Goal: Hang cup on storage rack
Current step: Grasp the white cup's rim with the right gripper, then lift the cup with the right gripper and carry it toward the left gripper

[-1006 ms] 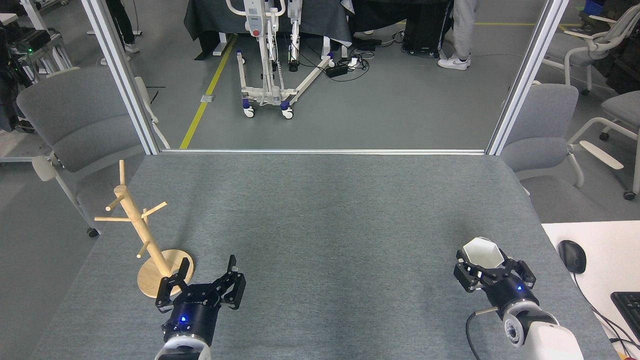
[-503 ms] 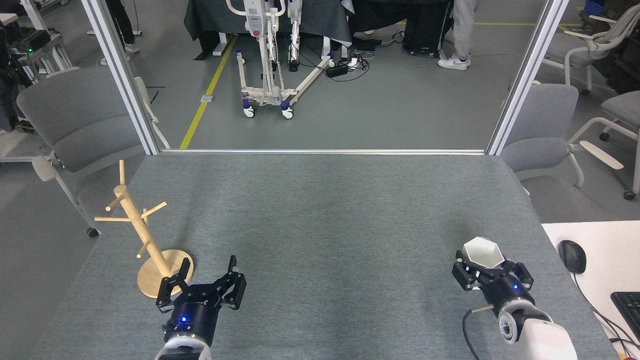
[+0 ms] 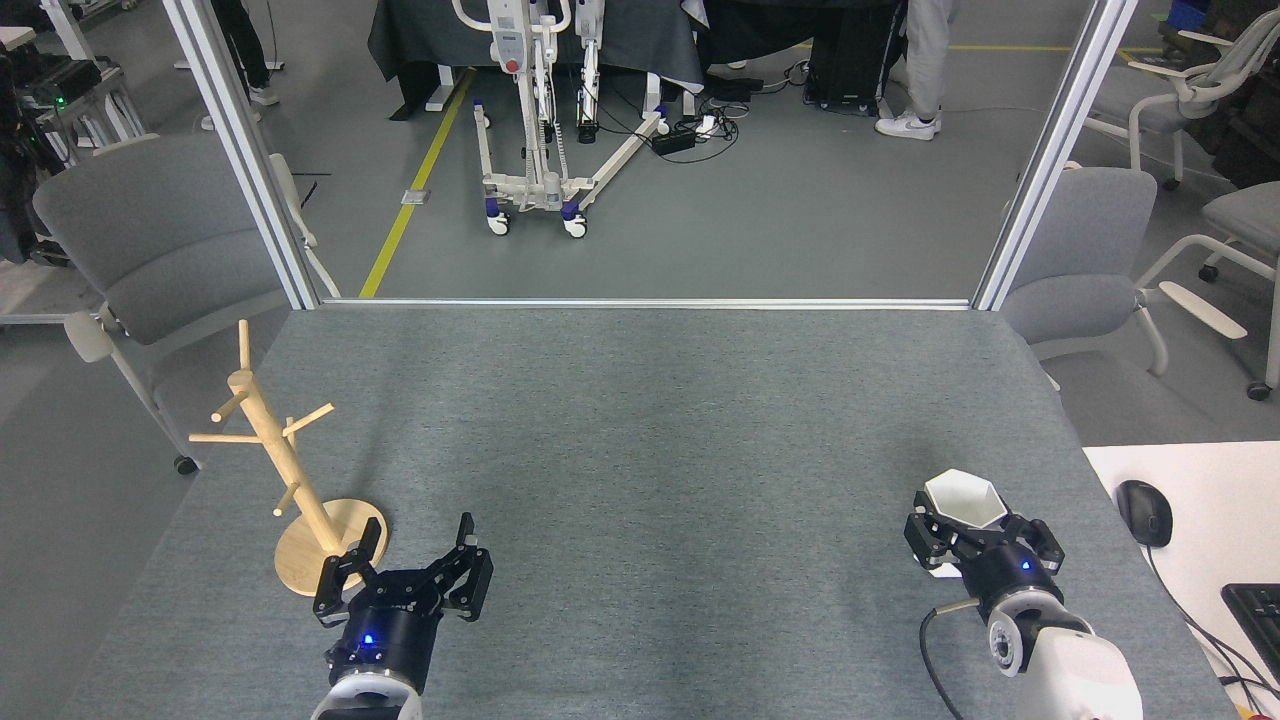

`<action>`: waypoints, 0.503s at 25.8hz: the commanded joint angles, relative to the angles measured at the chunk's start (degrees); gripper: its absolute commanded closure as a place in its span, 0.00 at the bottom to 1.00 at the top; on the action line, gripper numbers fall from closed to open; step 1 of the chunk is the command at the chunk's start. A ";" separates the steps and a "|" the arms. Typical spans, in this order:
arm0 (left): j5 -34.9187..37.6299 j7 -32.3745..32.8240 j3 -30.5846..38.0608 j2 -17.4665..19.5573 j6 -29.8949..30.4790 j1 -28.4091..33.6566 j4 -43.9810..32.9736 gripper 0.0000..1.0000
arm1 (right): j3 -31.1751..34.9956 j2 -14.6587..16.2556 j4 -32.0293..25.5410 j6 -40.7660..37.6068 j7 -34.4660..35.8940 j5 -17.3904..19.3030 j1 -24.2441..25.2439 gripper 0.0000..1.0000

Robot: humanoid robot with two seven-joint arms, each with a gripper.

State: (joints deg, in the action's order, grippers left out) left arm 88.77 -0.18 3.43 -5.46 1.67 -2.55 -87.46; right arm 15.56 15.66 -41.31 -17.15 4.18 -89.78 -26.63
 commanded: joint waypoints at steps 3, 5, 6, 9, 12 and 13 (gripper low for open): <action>0.00 -0.18 0.09 -0.26 -0.27 -0.09 -0.25 0.01 | 0.00 -0.19 0.00 -0.17 0.13 -0.04 -0.09 0.46; 0.00 -0.26 0.09 -0.26 -0.27 -0.09 -0.69 0.01 | 0.00 -0.19 0.00 -0.17 0.13 -0.04 -0.09 0.50; 0.00 -0.18 0.09 -0.26 -0.09 -0.09 -0.96 0.01 | 0.00 -0.19 0.00 -0.17 0.13 -0.04 0.00 0.56; -0.09 0.35 0.00 -0.26 0.09 -0.70 -1.66 0.01 | 0.00 -0.10 -0.08 -0.61 0.13 -0.04 0.00 0.66; -0.09 0.53 0.00 0.01 0.00 -2.20 -1.40 0.01 | 0.00 -0.10 -0.08 -0.69 0.13 -0.13 0.00 0.82; -0.09 0.53 0.00 0.10 0.09 -2.64 -1.40 0.01 | 0.00 -0.10 -0.17 -0.69 0.13 -0.04 0.00 0.85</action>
State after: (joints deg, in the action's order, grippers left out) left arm 88.70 0.11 3.43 -5.56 1.70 -4.03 -88.85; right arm 15.56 15.52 -41.38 -17.74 4.52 -89.83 -26.67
